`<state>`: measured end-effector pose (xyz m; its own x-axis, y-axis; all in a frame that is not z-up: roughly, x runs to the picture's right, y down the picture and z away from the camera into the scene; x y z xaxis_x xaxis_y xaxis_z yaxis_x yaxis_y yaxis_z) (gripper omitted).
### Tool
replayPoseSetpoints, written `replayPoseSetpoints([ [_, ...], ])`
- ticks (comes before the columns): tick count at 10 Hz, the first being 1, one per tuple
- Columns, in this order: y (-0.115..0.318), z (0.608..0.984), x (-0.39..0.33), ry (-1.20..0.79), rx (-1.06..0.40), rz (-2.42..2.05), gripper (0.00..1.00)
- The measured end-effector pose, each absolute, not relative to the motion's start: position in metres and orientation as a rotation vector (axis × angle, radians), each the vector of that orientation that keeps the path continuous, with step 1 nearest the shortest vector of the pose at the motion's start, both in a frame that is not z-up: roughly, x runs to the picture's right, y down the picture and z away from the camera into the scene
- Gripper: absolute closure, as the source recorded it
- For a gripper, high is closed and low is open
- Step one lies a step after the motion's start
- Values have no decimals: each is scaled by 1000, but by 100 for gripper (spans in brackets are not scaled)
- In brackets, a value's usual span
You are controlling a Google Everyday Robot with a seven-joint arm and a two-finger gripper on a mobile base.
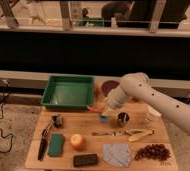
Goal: Place pepper in metal cup
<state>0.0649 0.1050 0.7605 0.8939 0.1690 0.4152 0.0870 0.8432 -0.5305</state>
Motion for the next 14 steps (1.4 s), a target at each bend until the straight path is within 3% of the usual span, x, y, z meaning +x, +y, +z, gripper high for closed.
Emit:
replayPoseSetpoints([
  [5, 103, 761, 67, -482, -565, 76, 100],
  [10, 72, 771, 106, -584, -474, 289, 100],
  [14, 76, 762, 142, -589, -439, 385, 100],
])
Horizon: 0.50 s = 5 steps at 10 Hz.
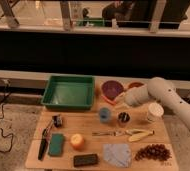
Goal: Place pepper in metal cup
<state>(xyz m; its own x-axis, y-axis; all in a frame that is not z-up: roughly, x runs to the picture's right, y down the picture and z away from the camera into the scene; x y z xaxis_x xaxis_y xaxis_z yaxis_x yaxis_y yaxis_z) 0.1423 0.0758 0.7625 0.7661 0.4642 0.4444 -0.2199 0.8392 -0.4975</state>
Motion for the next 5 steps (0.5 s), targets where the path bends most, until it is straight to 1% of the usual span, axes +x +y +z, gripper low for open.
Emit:
replayPoseSetpoints([
  [5, 92, 755, 141, -619, -447, 435, 100],
])
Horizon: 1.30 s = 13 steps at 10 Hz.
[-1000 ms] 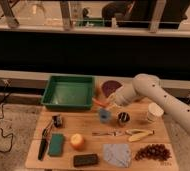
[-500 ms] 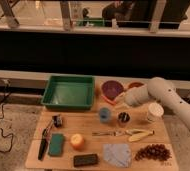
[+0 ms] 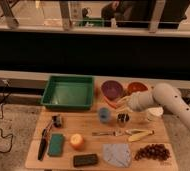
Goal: Place pepper in metal cup
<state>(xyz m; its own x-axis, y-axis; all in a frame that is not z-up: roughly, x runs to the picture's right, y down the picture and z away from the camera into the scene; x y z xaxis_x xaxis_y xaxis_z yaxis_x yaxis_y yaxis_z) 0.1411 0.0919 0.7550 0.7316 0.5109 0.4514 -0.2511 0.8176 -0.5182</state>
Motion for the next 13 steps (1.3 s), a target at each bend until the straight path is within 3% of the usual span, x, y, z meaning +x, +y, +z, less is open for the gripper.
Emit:
replayPoseSetpoints([
  [13, 107, 784, 165, -635, -436, 577, 100],
])
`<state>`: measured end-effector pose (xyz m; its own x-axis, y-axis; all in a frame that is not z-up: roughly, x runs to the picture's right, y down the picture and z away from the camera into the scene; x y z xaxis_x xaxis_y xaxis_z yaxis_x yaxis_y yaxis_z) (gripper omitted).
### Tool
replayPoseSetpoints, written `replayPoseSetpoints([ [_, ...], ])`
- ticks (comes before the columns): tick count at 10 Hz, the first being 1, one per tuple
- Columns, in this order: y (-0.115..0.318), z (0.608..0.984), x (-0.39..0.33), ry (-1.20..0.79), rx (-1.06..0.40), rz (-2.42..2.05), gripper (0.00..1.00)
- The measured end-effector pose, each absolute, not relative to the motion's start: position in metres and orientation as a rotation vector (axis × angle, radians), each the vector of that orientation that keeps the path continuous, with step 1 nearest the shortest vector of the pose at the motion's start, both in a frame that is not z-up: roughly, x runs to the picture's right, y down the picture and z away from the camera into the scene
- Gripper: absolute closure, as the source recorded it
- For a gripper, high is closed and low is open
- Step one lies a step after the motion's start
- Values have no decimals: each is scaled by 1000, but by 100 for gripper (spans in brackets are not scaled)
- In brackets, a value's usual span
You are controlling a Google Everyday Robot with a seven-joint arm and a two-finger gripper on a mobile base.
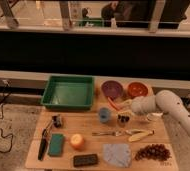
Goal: Place pepper in metal cup
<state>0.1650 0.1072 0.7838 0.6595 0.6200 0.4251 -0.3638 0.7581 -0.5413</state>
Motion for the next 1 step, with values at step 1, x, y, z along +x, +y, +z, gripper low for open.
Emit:
replayPoseSetpoints([
  [1, 111, 787, 167, -633, -441, 579, 100],
])
